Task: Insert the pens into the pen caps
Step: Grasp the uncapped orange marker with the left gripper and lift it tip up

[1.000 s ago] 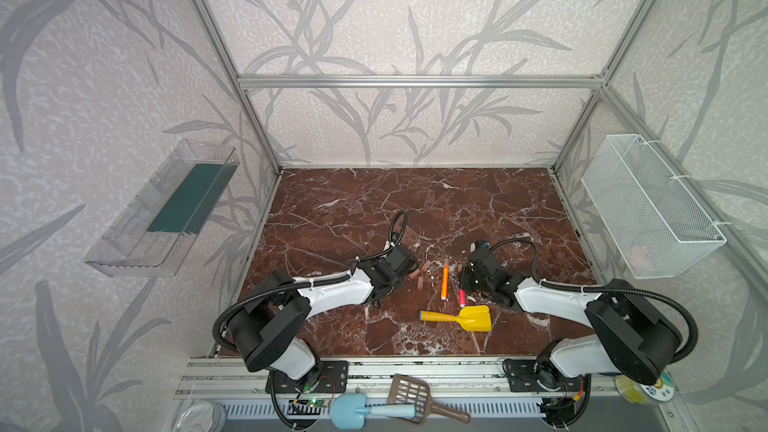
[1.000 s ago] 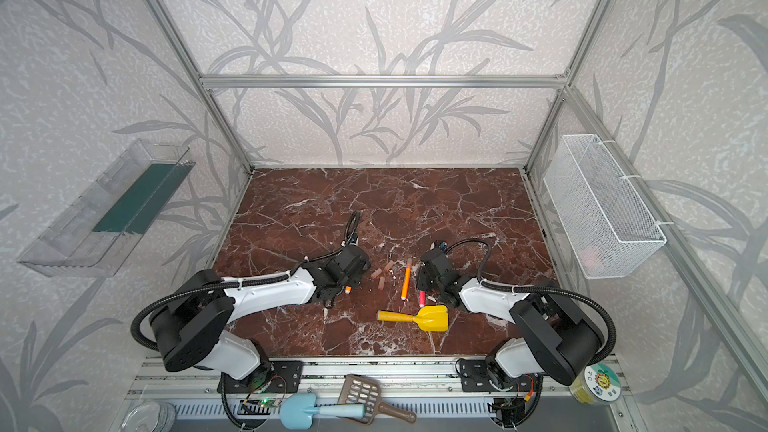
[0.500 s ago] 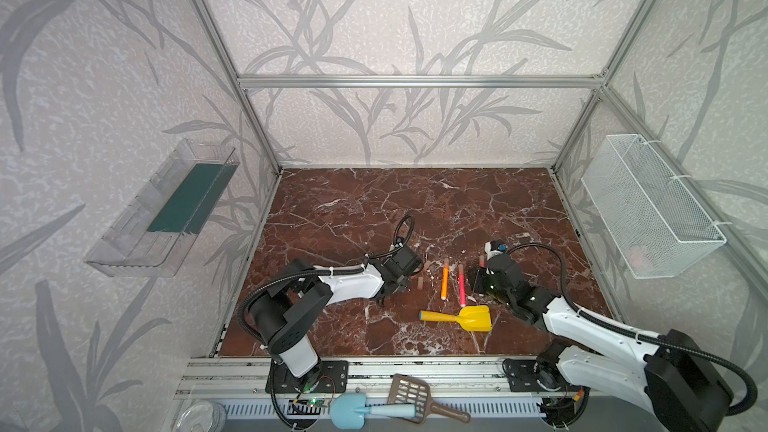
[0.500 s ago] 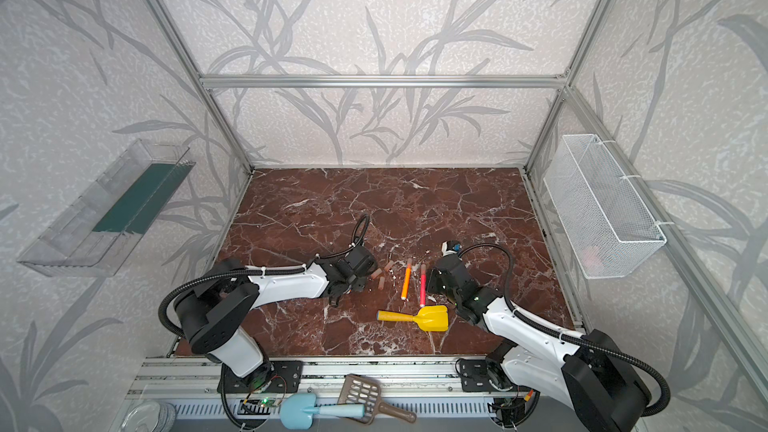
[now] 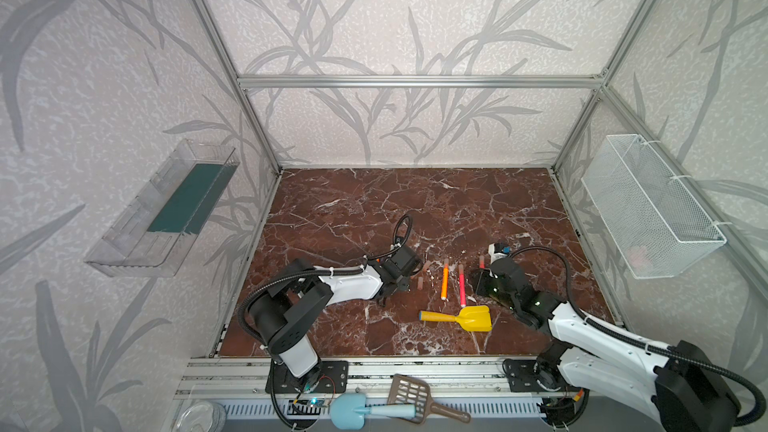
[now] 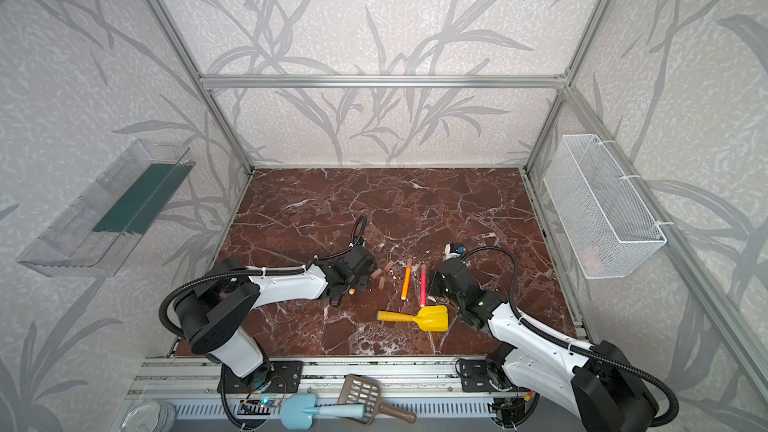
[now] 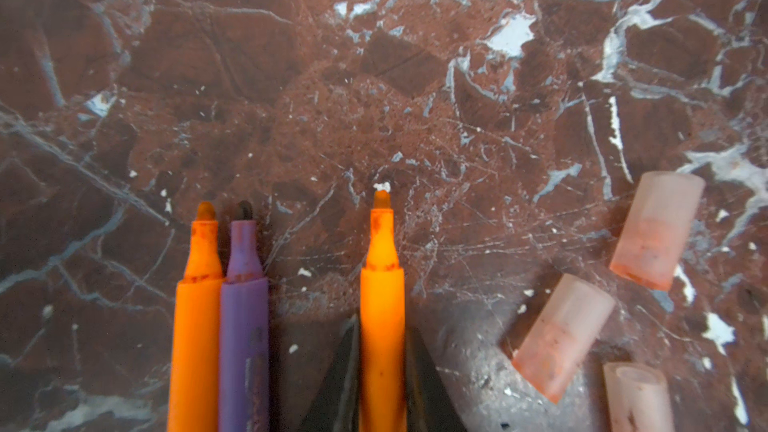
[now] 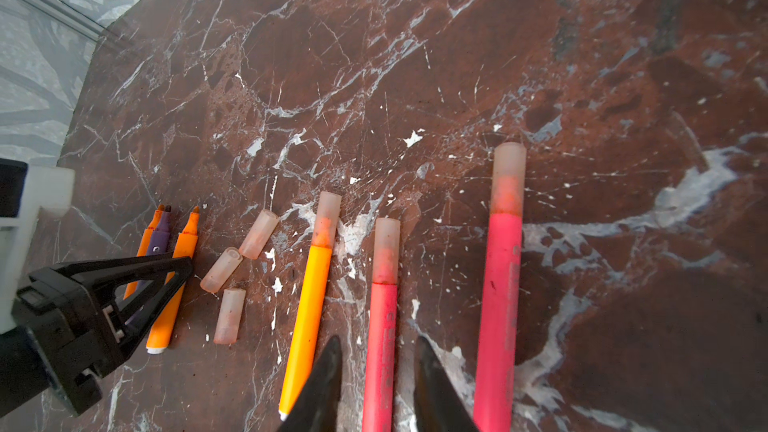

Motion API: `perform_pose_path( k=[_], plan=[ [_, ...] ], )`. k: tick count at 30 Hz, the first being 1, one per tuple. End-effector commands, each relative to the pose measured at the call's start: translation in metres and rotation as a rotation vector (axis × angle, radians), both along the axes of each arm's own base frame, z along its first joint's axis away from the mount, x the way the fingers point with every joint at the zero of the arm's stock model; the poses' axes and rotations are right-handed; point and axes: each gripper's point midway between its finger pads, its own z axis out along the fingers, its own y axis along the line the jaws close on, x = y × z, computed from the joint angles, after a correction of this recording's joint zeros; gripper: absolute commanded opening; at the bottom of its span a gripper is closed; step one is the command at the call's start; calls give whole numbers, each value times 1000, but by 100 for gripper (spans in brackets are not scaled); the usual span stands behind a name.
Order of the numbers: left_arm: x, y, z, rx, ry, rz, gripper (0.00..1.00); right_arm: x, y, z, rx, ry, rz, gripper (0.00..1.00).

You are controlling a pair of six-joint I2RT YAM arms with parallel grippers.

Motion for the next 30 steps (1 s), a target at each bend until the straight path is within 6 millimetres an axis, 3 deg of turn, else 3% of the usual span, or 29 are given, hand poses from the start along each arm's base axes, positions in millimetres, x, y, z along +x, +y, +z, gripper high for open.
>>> perform_pose_path(
  k=[1,8,14,23,30],
  plan=[
    [-12,9,-21,36,71,-5,13,-6,-6,-2,-2,3,-21,30],
    [-9,3,-12,-11,62,-22,8,-6,1,16,44,-41,0,32],
    [-15,-15,17,-146,30,-112,5,-5,12,33,117,-100,30,38],
    [-34,-29,66,-337,-70,-227,5,-6,57,66,217,-198,146,41],
    [-47,-44,88,-433,-100,-316,1,-14,88,84,302,-252,204,43]
  ],
)
